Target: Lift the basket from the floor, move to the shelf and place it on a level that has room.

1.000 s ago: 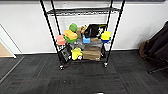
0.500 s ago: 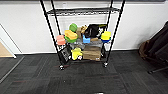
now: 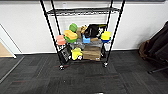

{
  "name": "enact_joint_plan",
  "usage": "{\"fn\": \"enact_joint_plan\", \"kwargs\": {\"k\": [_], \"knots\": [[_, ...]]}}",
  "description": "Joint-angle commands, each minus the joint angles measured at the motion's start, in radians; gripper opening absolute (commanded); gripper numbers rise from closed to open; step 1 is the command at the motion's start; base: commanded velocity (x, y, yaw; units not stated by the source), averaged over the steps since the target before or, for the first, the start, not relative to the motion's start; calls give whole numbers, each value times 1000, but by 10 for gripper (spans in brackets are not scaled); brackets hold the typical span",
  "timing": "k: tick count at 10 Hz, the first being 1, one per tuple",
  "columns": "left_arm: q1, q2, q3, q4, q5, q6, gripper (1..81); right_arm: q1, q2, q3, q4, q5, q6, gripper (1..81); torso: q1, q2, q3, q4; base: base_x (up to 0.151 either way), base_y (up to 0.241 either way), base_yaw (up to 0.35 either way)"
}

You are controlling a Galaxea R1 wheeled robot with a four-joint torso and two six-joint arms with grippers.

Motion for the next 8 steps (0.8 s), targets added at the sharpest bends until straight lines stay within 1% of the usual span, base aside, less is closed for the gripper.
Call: {"fn": "enact_joint_plan", "kwargs": {"k": [1,5,6,7,8], "knots": [[-77,-26,43,-7,79,-10,811,88,6,17,41,-69,19,10,0,0,0,0,0,0,0],[-77,-58,121,-7,70,-10,811,87,6,17,41,-67,19,10,0,0,0,0,0,0,0],[-77,-61,137,-7,36,-10,10,87,6,17,41,-67,19,10,0,0,0,0,0,0,0],[-78,-70,164,-5,14,-12,10,87,6,17,41,-67,19,10,0,0,0,0,0,0,0],[-81,-75,186,-7,13,-13,10,85,5,17,41,-67,19,10,0,0,0,0,0,0,0]]}}
